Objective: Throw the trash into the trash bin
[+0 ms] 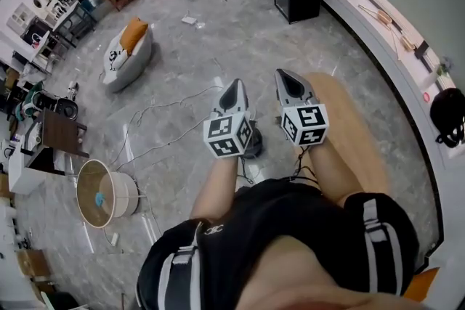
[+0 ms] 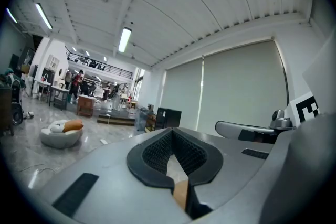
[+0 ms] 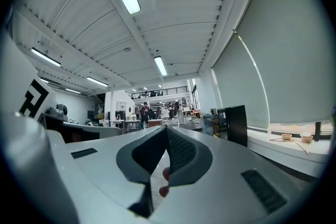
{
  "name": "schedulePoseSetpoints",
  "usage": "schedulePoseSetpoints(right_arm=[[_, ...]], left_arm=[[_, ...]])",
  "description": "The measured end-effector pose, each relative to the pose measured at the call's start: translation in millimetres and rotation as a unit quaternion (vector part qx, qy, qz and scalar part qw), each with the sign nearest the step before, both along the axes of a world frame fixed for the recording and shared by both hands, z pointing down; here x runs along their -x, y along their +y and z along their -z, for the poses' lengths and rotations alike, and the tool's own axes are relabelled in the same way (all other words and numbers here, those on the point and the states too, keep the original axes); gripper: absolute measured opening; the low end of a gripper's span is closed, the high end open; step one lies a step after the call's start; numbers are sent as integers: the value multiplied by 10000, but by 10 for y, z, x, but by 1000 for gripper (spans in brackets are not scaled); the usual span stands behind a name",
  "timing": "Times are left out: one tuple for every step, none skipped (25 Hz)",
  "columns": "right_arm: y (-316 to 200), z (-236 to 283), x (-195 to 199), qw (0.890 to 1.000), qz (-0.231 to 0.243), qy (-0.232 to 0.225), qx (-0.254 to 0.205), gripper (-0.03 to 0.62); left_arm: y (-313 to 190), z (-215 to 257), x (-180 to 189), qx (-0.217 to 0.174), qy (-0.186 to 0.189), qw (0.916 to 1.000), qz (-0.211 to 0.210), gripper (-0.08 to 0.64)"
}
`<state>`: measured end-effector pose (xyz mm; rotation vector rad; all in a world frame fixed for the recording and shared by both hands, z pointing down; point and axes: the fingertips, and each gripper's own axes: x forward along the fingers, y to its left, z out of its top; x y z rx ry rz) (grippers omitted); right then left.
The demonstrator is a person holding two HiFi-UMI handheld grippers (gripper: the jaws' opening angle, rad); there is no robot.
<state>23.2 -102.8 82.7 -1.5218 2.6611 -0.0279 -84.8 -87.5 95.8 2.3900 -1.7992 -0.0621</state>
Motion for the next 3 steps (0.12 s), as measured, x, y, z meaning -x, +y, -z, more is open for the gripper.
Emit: schedulePoseSetpoints(right_arm=[[0, -8, -10, 10000, 4, -1, -8, 11], [-1, -16, -20, 10000, 8, -3, -16, 11], [-4, -24, -29, 10000, 10, -5, -25, 11]], left_arm=[[-1, -12, -3, -2, 7, 10000, 10, 8], [-4, -25, -5, -4, 15, 10000, 19, 8], [-8, -38, -6, -5, 23, 10000, 28, 8]])
